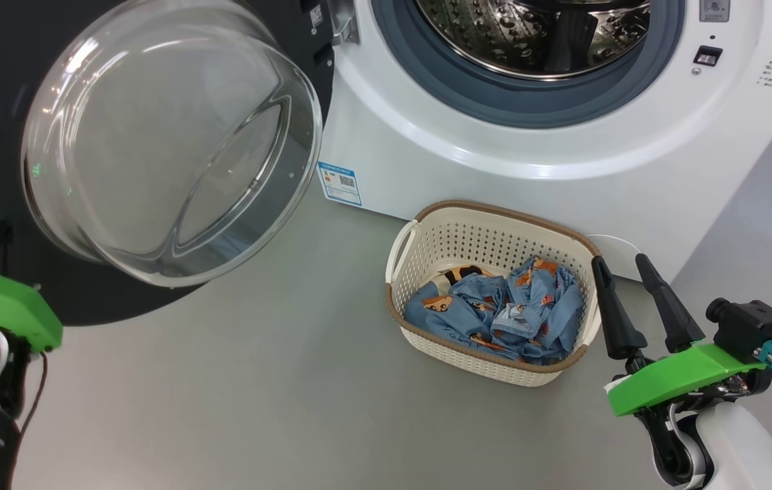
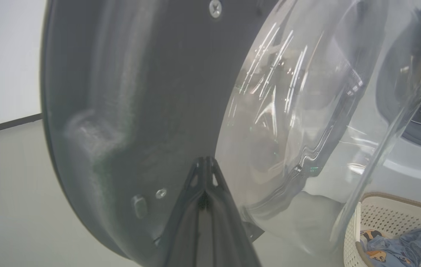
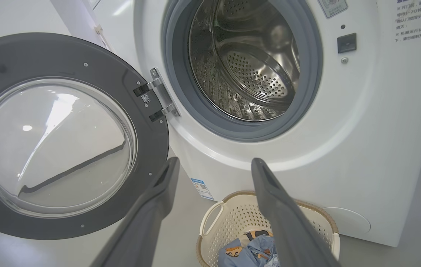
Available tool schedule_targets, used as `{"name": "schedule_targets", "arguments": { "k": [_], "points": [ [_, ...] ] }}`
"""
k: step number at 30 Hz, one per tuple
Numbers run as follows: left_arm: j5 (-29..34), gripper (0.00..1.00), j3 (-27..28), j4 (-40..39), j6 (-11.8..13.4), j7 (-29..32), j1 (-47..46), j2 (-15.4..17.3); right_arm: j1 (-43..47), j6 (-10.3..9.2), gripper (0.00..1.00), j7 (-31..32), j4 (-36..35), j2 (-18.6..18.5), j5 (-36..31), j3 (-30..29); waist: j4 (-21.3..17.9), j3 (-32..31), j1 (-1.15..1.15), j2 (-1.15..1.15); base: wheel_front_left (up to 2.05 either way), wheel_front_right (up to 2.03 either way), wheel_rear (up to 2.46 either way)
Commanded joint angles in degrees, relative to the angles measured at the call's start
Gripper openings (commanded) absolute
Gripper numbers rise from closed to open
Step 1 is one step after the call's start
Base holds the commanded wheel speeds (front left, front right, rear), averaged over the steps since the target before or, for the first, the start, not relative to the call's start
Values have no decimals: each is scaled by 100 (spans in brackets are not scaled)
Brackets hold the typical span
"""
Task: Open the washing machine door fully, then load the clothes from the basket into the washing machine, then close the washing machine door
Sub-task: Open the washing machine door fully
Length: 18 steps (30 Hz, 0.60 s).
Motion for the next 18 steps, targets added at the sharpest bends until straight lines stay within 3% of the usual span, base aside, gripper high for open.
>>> {"name": "schedule_targets", "arguments": {
  "k": [1, 2, 4, 5, 7, 8, 13, 18],
  "points": [
    [-74, 0, 160, -135, -5, -72, -2, 297, 12, 33, 100, -69, -136, -6, 19, 93, -11, -7, 0, 0, 0, 0, 0],
    [-98, 0, 169, -178, -15, -103, 52, 273, 12, 33, 100, -69, -136, -4, 19, 98, -21, -24, 0, 0, 0, 0, 0],
    [-167, 37, 218, -291, -28, -169, 161, 233, 13, 33, 100, -69, -137, 3, 21, 100, -46, -55, 0, 0, 0, 0, 0],
    [-196, 48, 242, -353, -22, -200, 224, 221, 15, 33, 100, -69, -134, 10, 26, 111, -67, -84, 0, 0, 0, 0, 0],
    [-252, 91, 287, -497, -25, -247, 355, 198, 30, 33, 100, -69, -137, 15, 33, 122, -102, -128, 0, 0, 0, 0, 0],
    [-277, 100, 306, -583, -25, -267, 425, 183, 39, 33, 100, -69, -141, 15, 34, 122, -124, -146, 0, 0, 0, 0, 0],
    [-371, 100, 370, -1157, -4, -334, 811, 87, 84, 33, 100, -69, -142, 12, 29, 142, -252, -237, 0, 0, 0, 0, 0],
    [-413, 100, 467, -1934, 208, -371, 1303, 20, 96, 33, 100, -69, -143, 7, 10, 237, -462, -313, 0, 0, 0, 0, 0]
  ]
}}
